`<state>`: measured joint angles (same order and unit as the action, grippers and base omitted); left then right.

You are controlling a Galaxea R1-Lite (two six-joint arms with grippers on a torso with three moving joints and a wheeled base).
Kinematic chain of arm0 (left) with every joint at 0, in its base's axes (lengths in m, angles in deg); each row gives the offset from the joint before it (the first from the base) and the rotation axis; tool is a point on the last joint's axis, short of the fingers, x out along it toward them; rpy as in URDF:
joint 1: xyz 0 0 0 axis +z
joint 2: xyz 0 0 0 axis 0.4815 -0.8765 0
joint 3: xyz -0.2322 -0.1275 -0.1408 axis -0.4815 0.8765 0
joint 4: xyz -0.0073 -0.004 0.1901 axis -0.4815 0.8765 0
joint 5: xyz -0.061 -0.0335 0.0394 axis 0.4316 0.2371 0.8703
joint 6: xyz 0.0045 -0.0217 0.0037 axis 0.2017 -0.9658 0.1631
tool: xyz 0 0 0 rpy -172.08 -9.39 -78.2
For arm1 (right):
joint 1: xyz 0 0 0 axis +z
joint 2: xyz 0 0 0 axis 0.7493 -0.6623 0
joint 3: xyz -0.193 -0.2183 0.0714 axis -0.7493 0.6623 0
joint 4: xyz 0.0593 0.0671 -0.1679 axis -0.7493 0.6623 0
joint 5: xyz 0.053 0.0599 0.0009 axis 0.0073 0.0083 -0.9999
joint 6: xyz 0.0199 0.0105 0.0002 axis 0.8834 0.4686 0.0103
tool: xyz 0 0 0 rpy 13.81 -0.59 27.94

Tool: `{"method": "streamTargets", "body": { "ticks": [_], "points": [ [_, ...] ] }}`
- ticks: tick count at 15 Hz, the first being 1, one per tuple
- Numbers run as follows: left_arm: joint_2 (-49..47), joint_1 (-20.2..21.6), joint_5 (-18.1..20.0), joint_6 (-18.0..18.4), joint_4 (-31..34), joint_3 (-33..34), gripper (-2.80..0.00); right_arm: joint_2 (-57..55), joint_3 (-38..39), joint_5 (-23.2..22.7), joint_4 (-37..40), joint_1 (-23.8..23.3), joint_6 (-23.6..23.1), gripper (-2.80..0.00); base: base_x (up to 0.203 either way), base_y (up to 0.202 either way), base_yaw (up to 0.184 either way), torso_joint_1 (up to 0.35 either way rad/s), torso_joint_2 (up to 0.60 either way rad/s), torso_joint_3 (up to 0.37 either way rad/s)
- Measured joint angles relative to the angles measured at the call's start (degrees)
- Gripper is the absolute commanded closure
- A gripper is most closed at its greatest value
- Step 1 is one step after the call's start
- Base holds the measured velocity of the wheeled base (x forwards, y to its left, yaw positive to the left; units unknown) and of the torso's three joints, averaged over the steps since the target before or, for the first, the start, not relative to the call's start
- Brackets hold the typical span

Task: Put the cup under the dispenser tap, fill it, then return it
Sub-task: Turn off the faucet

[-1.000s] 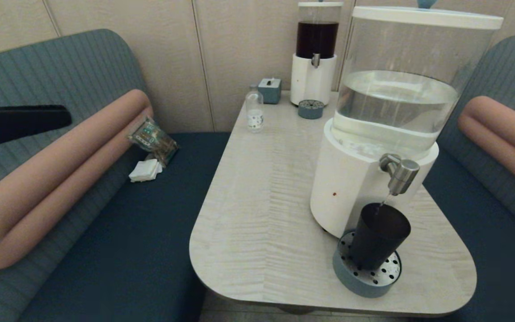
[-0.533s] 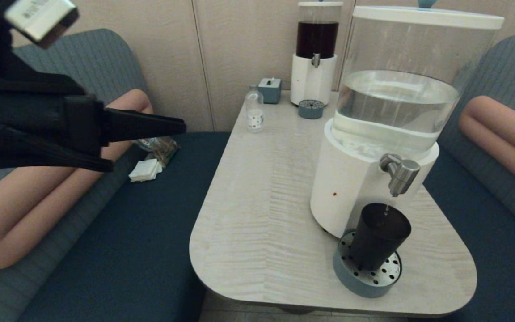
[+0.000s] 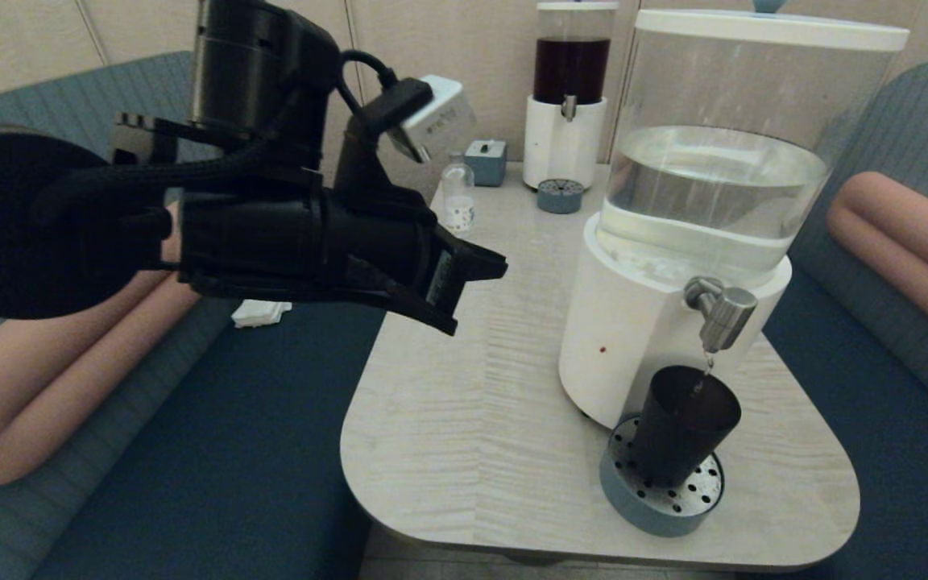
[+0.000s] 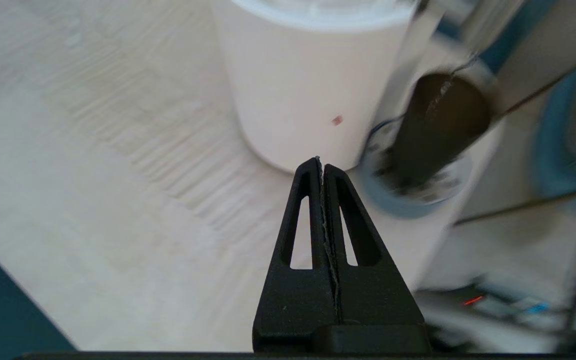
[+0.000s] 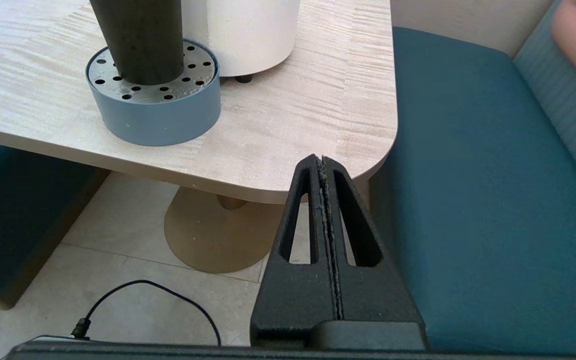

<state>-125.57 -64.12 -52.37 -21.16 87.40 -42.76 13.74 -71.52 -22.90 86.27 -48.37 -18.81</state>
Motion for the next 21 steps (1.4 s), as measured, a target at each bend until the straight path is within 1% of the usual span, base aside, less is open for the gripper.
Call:
{"method": "streamTargets", "body": {
  "ticks": [3,4,5,9,12,16,18,21],
  "points": [
    [-3.53,-1.83,-3.08,7.84,1.22,-2.12,0.00,0.00,0.00,0.00,-0.02,0.00,0.02,0.00,0.000,0.000,0.000,0.000,0.00,0.000],
    [-4.38,-2.61,-3.85,9.70,2.34,-3.67,0.00,0.00,0.00,0.00,-0.01,0.00,0.02,0.00,0.000,0.000,0.000,0.000,0.00,0.000],
    [-5.18,-3.75,-4.26,10.63,3.52,-5.68,0.00,0.00,0.00,-0.02,0.00,0.00,0.02,0.00,0.000,0.000,0.000,0.000,0.00,0.000],
    [-8.57,-9.97,-4.92,11.05,8.89,-13.94,0.00,0.00,0.00,-0.02,0.00,0.00,0.02,0.00,0.000,0.000,0.000,0.000,0.00,0.000],
    [-10.89,-13.31,-6.37,11.18,10.06,-16.87,0.00,0.00,0.00,0.00,0.00,0.00,0.01,0.00,0.000,0.000,0.000,0.000,0.00,0.000],
    [-12.94,-15.68,-8.30,11.21,10.28,-18.78,0.00,0.00,0.00,-0.02,0.00,0.00,0.02,0.00,0.000,0.000,0.000,0.000,0.00,0.000],
    [-13.76,-16.21,-8.59,11.21,10.30,-19.65,0.00,0.00,0.00,0.00,0.00,0.00,0.00,0.00,0.000,0.000,0.000,0.000,0.00,0.000],
    [-15.38,-16.49,-10.36,11.41,9.96,-21.98,0.00,0.00,0.00,0.00,0.00,0.00,0.02,0.00,0.000,0.000,0.000,0.000,0.00,0.000]
  ]
}}
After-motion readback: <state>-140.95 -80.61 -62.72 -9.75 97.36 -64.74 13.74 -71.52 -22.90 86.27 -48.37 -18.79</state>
